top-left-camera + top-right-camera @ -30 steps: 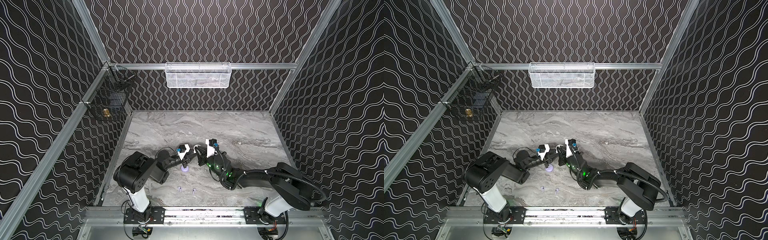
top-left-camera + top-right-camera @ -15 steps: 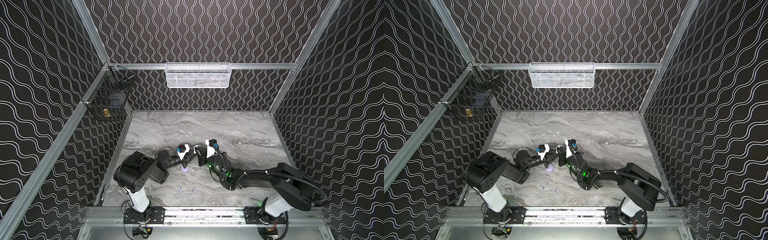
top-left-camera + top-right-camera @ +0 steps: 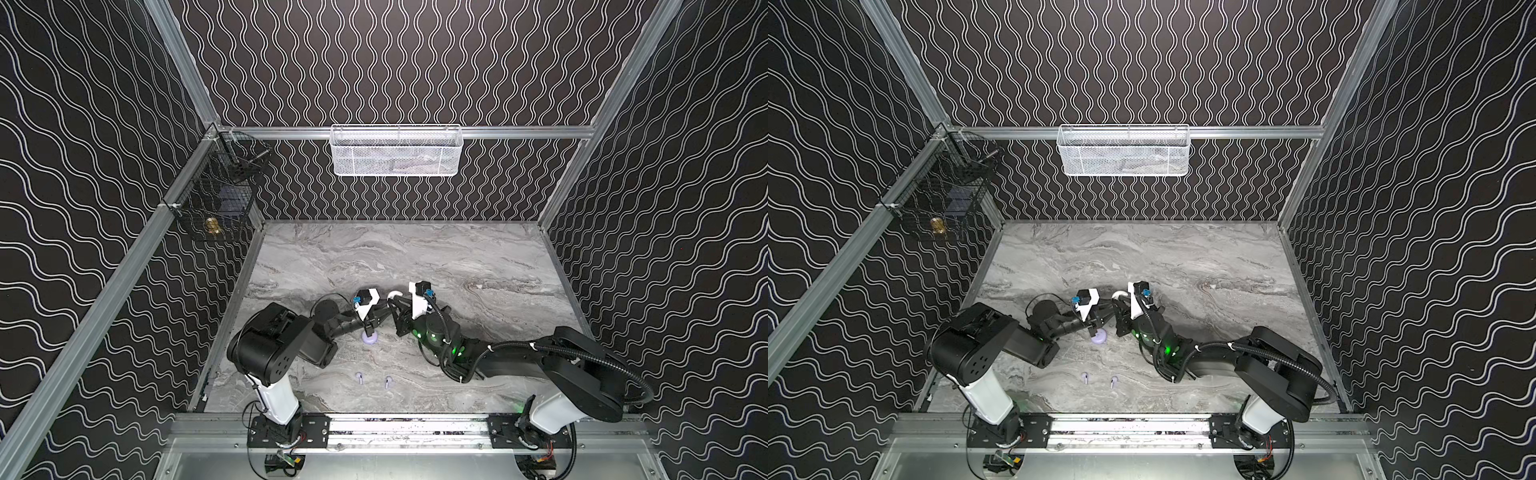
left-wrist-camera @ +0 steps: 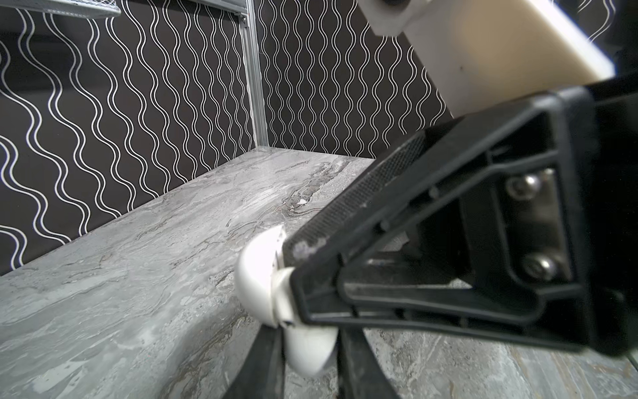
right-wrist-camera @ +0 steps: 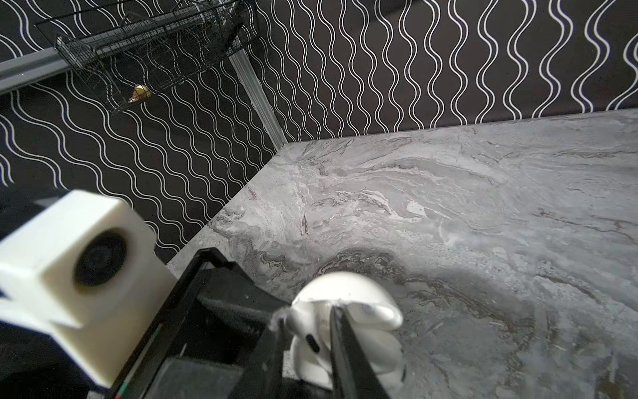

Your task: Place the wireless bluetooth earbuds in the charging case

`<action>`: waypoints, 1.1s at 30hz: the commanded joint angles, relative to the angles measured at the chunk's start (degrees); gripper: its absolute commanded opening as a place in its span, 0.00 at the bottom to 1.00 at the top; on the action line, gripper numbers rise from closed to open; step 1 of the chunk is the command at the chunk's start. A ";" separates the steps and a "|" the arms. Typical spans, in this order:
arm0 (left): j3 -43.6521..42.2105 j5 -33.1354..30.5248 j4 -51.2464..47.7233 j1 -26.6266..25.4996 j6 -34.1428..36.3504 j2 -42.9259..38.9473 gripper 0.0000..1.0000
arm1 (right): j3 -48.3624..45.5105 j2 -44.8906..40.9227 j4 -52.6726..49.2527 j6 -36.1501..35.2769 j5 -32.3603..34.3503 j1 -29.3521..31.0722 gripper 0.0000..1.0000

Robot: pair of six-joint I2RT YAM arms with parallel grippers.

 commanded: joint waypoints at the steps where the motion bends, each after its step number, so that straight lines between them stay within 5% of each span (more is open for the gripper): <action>1: 0.47 0.55 2.51 0.12 -0.45 0.07 0.15 | 0.22 0.12 -0.66 -0.32 -0.17 0.14 0.27; 13: 0.64 0.34 2.51 0.12 -0.24 0.35 0.15 | -0.05 -4.43 -2.26 -2.10 0.62 0.16 0.42; 33: 0.65 -2.81 2.51 -0.21 1.84 1.13 0.14 | 7.89 -6.98 -23.10 -0.11 8.50 0.57 0.47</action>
